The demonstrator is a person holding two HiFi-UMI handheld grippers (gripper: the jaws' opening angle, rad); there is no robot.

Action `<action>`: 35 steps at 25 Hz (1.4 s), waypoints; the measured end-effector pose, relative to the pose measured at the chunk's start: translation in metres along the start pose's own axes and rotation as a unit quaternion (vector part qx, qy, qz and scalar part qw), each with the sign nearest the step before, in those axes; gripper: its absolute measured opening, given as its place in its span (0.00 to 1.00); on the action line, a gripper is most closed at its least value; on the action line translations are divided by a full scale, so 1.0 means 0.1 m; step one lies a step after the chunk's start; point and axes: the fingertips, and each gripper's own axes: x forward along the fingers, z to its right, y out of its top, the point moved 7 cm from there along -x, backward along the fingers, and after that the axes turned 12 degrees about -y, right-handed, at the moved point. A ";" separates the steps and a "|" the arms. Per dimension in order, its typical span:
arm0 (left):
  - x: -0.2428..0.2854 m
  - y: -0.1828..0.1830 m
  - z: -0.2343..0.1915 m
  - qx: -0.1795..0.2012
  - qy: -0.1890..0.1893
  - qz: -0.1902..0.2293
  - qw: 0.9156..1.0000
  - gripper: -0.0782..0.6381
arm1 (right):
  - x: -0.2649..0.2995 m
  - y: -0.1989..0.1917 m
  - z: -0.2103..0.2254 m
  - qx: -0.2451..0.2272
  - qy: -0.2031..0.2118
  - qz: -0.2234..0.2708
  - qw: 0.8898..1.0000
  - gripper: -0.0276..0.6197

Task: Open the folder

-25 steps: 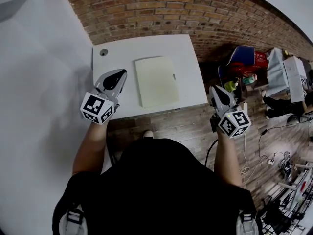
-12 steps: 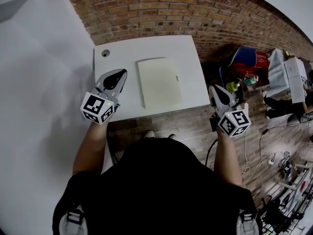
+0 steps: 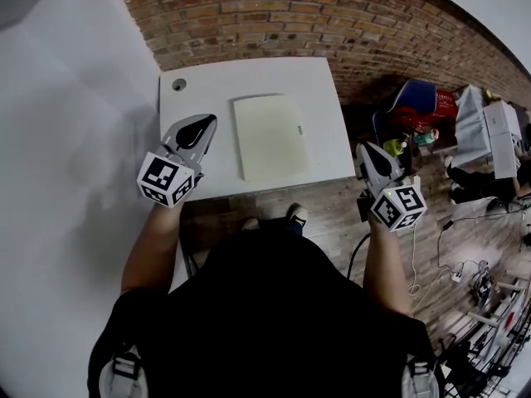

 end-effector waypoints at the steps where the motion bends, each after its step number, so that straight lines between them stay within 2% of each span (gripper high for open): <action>1: 0.01 0.01 0.01 0.002 0.002 -0.001 1.000 0.11 | 0.00 -0.01 0.03 0.001 0.001 0.000 1.000 0.05; 14: 0.23 0.14 0.24 0.019 0.031 -0.016 0.999 0.11 | 0.07 -0.03 0.41 0.006 0.034 0.009 0.999 0.05; 29: 0.70 0.18 0.53 0.015 0.055 -0.030 0.998 0.11 | 0.16 -0.03 0.98 0.015 0.063 0.004 0.998 0.05; 35: 0.77 0.19 0.59 0.014 0.067 -0.038 0.997 0.11 | 0.25 -0.03 1.04 0.021 0.095 0.007 0.995 0.05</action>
